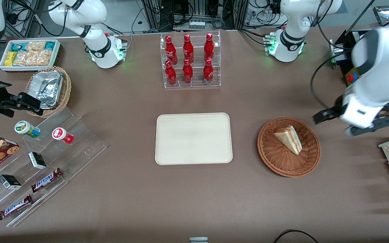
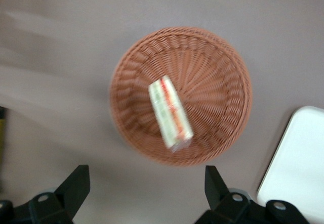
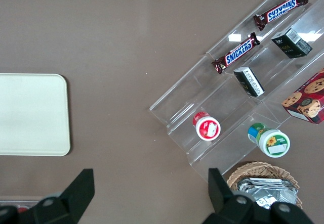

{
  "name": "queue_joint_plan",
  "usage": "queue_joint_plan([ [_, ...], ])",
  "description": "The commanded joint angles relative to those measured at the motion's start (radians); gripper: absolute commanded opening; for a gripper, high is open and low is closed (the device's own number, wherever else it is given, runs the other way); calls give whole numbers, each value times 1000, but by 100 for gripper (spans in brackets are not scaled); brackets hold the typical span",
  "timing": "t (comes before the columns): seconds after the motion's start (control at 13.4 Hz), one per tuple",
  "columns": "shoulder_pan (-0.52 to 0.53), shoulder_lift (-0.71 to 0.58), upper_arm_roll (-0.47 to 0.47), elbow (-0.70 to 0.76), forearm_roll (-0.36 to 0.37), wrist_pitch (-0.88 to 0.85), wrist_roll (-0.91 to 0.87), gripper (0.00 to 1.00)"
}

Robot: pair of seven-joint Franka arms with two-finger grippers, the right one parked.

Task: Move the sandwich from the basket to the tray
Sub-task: 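Move the left gripper down over the wrapped sandwich in the wicker basket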

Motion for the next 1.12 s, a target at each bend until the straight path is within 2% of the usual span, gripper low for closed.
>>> queue_joint_plan([
  [0.0,-44,-29,6,-181,10,206,-169,100],
  [0.22,-77,38,7,-255,16,390,-326,100],
  [0.67,-96,129,12,-307,54,502,-395,100],
  [0.82,-93,141,13,-318,115,503,-398,100],
  [1.04,-91,172,13,-319,122,509,-398,100],
])
